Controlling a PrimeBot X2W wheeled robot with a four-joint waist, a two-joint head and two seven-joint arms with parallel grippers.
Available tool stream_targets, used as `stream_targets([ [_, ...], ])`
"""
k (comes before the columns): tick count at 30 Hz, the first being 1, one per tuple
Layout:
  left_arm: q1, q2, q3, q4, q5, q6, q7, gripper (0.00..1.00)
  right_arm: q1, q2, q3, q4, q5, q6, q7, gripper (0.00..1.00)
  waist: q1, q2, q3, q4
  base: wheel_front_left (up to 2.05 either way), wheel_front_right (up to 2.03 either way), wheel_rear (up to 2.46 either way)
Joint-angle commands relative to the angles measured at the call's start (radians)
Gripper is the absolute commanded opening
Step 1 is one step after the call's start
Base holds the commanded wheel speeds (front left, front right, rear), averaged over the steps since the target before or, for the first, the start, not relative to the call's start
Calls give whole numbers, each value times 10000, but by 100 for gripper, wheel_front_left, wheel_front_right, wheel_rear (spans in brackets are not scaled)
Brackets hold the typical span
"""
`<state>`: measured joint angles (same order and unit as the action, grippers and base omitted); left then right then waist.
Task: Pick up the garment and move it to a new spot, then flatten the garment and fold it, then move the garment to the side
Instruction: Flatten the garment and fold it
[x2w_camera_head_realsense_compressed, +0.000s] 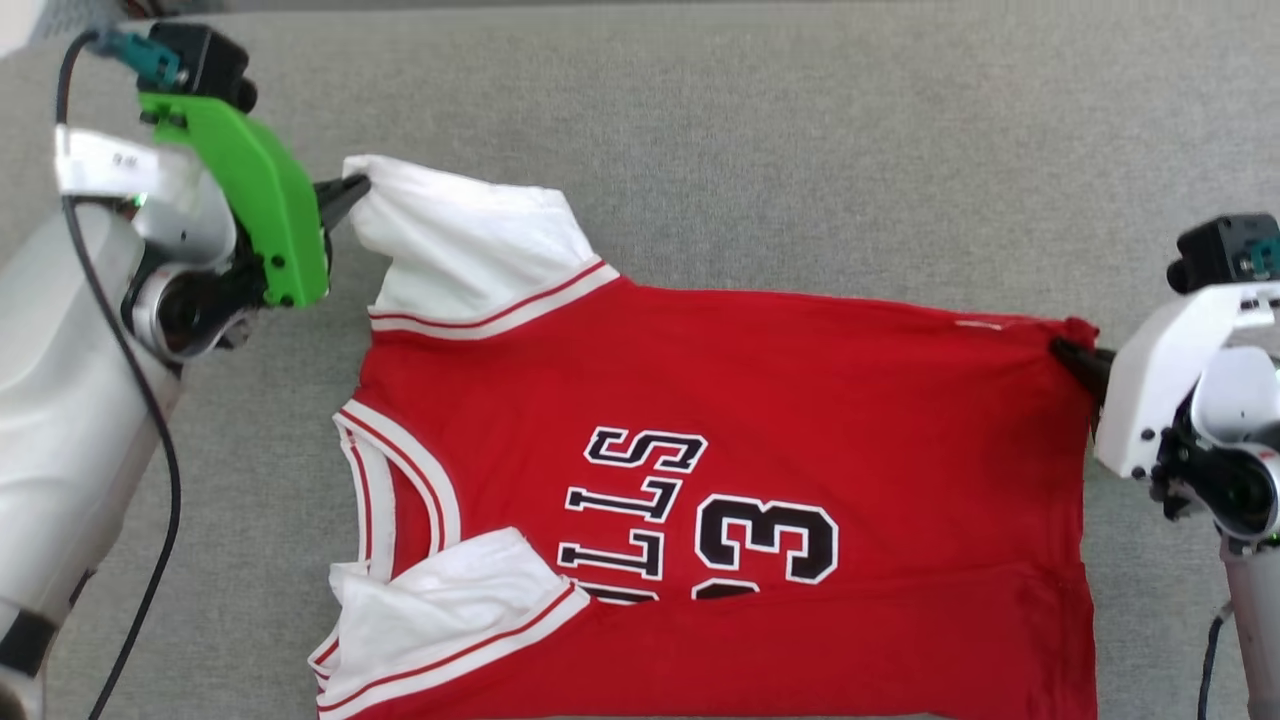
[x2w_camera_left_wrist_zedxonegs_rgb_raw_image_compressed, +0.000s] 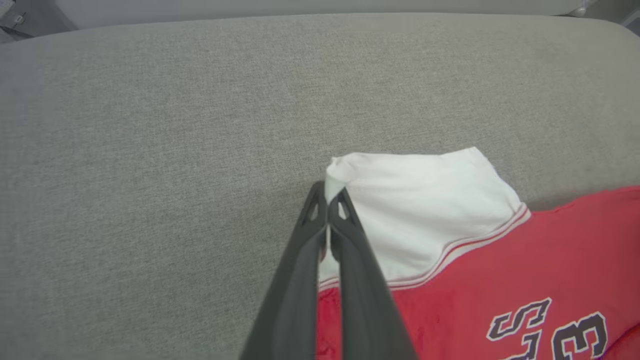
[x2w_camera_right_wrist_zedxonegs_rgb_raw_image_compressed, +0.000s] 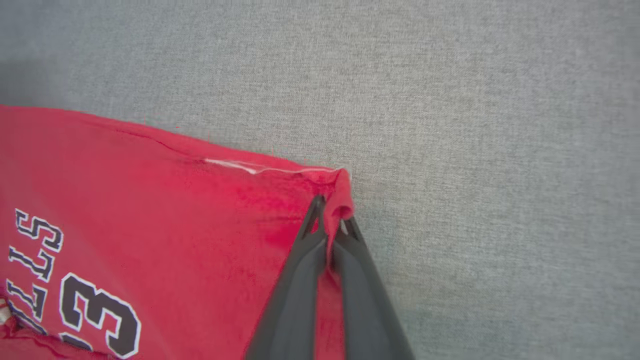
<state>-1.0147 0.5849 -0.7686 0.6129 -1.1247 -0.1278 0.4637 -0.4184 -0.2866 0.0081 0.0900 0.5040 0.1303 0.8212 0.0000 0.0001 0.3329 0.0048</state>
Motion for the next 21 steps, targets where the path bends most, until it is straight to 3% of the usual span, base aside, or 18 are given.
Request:
stream_targets([
  [1, 452, 250, 120, -146, -163, -26, -326, 0, 371, 53, -106, -88, -73, 4, -141, 0, 0, -1, -676, 125, 0, 0, 0],
  [6, 2804, 875, 598, -1496, -809, 362, -1603, 0, 1762, 334, -409, -342, 33, 4, -649, 0, 0, -1, -1453, 237, 0, 0, 0],
  [10, 4700, 1231, 900, -2651, -1340, 937, -2414, 0, 2509, 417, -469, -351, 105, 4, -945, 0, 0, -1, -1764, 326, 0, 0, 0],
  [14, 6469, 1453, 1020, -3844, -1712, 1550, -3113, 0, 3269, 510, -747, -337, 152, 4, -1324, 0, 0, -1, -2034, 516, 0, 0, 0],
  [21, 8391, 1433, 1069, -4747, -2271, 2001, -3835, 0, 4298, 650, -1085, -144, 217, 4, -2027, 0, 0, -1, -2328, 726, 0, 0, 0],
])
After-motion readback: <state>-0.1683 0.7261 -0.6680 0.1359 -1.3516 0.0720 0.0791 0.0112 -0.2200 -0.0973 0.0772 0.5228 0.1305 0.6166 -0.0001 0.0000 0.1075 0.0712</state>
